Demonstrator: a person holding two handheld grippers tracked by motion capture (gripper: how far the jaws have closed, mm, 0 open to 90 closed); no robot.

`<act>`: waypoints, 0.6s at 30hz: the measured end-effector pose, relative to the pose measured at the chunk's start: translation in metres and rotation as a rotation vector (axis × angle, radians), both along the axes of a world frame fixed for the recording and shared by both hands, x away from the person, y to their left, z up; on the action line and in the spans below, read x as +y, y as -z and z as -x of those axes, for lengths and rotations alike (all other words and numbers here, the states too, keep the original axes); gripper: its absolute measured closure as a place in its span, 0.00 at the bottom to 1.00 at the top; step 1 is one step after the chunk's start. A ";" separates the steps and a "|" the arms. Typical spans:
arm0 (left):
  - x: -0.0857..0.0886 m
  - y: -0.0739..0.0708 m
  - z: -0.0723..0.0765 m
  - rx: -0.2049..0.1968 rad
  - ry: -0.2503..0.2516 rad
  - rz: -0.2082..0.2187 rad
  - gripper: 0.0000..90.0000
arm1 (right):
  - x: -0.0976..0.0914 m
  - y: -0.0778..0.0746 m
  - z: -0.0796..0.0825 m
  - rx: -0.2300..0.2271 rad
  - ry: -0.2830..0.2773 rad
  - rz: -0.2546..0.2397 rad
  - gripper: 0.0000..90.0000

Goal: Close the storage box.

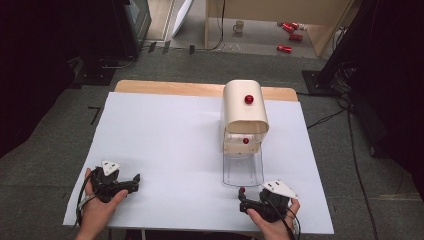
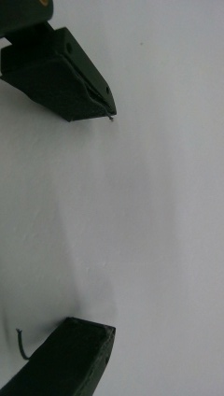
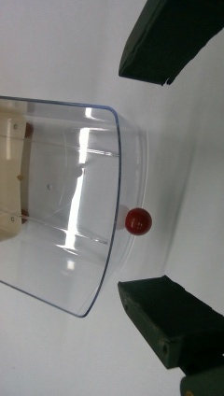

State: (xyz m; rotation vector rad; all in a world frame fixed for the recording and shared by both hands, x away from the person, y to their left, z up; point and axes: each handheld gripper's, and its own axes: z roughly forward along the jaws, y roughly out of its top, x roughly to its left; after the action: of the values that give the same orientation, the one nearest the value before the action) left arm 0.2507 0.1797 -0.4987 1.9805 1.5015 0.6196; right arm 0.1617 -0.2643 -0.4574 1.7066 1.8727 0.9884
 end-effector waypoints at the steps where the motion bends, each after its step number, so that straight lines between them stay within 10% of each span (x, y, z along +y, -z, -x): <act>1: 0.000 0.000 0.000 0.000 0.000 0.000 0.00 | 0.000 0.000 0.000 0.000 0.000 0.000 0.00; 18: 0.000 0.000 0.000 0.000 0.001 0.001 0.00 | 0.012 0.022 -0.002 0.032 0.000 0.018 0.21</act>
State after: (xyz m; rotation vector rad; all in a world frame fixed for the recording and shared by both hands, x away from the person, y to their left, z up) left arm 0.2506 0.1798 -0.4987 1.9806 1.5006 0.6185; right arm 0.1641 -0.2519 -0.4799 1.7213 1.8956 0.9463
